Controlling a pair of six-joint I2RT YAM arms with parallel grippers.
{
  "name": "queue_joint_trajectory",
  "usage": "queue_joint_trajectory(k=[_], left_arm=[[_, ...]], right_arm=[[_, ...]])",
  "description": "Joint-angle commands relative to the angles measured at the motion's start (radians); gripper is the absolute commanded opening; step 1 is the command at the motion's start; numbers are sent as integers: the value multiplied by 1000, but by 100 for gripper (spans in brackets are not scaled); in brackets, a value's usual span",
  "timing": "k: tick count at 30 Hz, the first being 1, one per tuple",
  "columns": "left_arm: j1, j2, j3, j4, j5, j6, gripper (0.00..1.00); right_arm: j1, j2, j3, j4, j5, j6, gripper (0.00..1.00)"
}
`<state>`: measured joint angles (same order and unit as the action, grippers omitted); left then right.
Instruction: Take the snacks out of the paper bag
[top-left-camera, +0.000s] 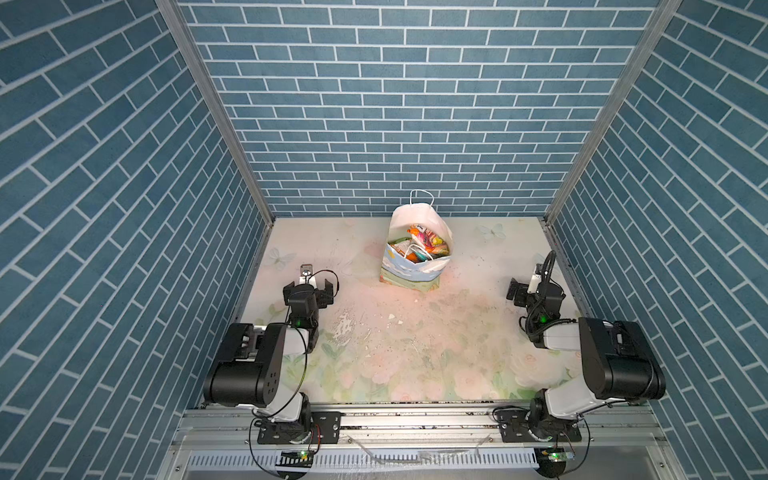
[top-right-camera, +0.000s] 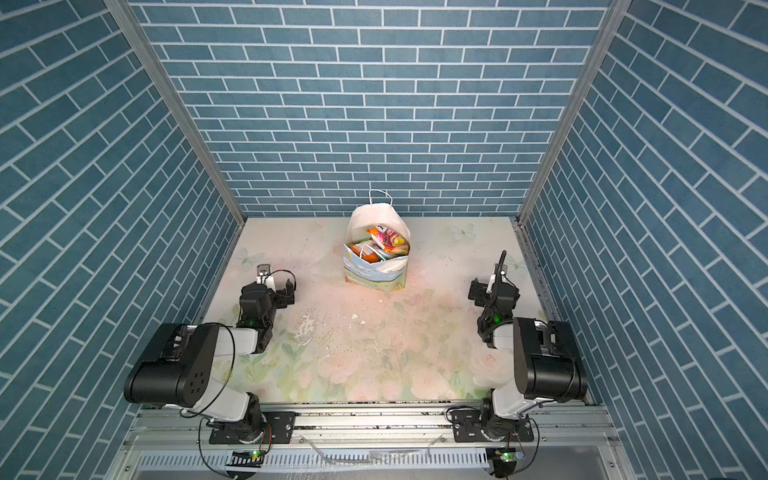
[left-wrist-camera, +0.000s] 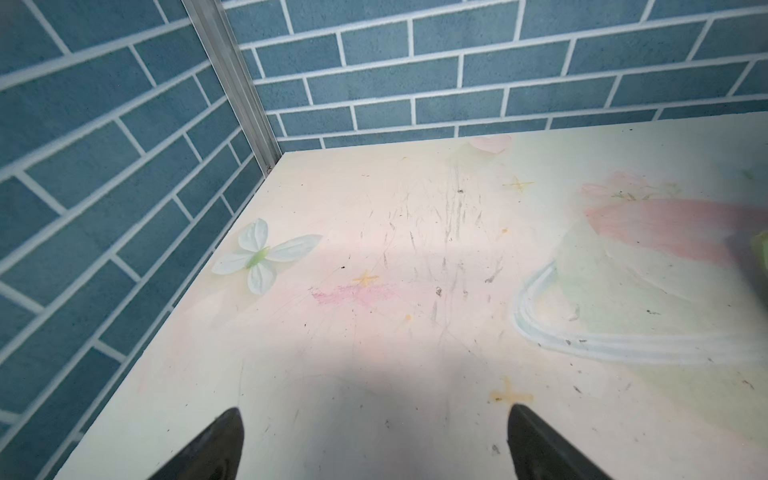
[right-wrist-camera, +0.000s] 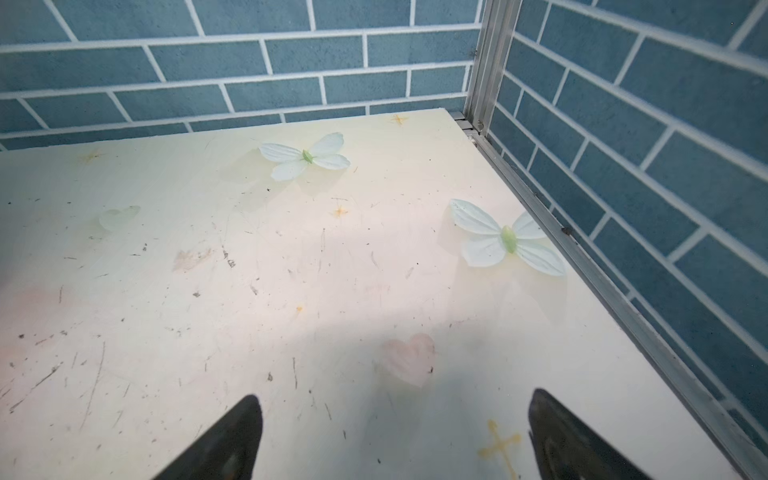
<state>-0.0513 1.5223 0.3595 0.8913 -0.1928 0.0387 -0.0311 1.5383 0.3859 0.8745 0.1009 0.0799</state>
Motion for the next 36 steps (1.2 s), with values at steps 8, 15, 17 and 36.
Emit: queue_joint_trajectory(k=[8, 15, 17, 36], left_arm=[[-4, 5, 15, -2, -3, 7, 100], [4, 5, 13, -2, 8, 2, 100], [4, 6, 15, -2, 7, 3, 100], [-33, -108, 75, -212, -197, -28, 100]], right_arm=[[-1, 5, -1, 8, -12, -23, 99], [-2, 4, 4, 1, -17, -19, 99], [-3, 4, 4, 1, -17, -17, 99], [2, -21, 11, -32, 56, -2, 99]])
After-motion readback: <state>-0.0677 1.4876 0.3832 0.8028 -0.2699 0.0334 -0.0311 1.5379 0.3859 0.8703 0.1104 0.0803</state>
